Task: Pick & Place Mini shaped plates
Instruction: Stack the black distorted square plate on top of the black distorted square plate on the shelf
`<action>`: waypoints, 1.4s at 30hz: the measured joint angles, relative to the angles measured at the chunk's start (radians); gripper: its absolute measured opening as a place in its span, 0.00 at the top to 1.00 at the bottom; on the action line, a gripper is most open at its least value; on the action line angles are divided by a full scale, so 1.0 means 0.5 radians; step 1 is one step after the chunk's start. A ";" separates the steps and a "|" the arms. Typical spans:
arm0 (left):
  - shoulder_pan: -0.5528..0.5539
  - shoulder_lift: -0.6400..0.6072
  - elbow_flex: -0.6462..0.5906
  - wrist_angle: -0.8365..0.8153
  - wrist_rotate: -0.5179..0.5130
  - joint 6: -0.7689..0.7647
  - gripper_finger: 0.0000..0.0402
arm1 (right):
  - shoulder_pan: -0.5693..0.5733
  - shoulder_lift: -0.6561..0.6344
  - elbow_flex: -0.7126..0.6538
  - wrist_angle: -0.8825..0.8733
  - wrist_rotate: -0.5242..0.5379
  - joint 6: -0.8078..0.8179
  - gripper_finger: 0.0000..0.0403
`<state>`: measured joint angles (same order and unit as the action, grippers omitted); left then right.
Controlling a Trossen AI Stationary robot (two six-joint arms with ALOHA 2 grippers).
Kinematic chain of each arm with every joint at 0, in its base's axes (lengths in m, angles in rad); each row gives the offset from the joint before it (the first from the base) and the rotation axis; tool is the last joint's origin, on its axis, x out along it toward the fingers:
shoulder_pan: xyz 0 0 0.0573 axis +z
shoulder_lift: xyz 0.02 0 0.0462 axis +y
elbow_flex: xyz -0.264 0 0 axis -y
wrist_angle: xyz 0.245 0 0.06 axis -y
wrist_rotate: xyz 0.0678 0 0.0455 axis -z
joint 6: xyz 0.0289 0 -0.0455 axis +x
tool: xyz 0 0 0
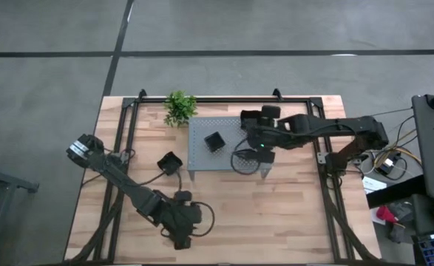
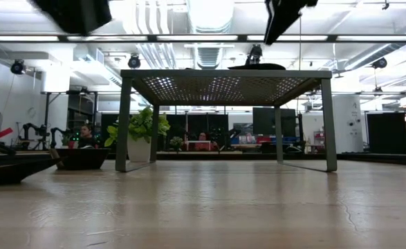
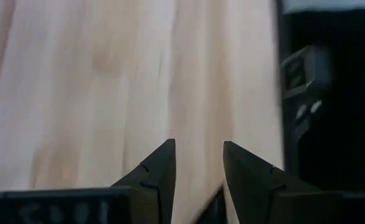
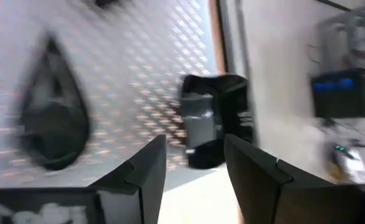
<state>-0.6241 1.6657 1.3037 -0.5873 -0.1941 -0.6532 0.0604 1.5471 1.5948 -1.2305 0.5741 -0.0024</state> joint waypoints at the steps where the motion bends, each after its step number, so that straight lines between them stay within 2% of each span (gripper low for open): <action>1: -0.017 0.000 0.000 -0.091 0.000 -0.087 0.69 | 0.028 -0.026 0.000 -0.001 -0.039 0.031 0.60; 7: -0.128 0.000 0.000 -0.684 -0.037 -0.572 0.70 | 0.222 -0.144 0.000 0.007 -0.117 0.169 0.62; 11: -0.186 0.000 -0.017 -0.978 -0.298 -0.691 0.70 | 0.326 -0.184 0.000 0.016 -0.118 0.226 0.64; 15: -0.182 -0.013 -0.131 -1.211 -0.446 -0.770 0.70 | 0.404 -0.188 -0.002 0.015 -0.118 0.261 0.65; 21: -0.094 -0.057 -0.382 -1.170 -0.534 -0.812 0.70 | 0.497 -0.185 -0.013 0.011 -0.119 0.306 0.67; 24: -0.044 -0.074 -0.485 -1.077 -0.667 -0.792 0.70 | 0.521 -0.184 -0.026 0.013 -0.118 0.328 0.68; 29: 0.076 -0.130 -0.628 -0.920 -0.719 -0.754 0.70 | 0.527 -0.184 -0.070 0.014 -0.118 0.368 0.68; 42: 0.120 -0.158 -0.933 -0.739 -0.893 -0.780 0.70 | 0.526 -0.185 -0.140 0.015 -0.117 0.373 0.70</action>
<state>-0.5640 1.5867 0.8371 -0.9569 -0.6408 -1.0431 0.3233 1.4548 1.5246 -1.2228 0.5154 0.1841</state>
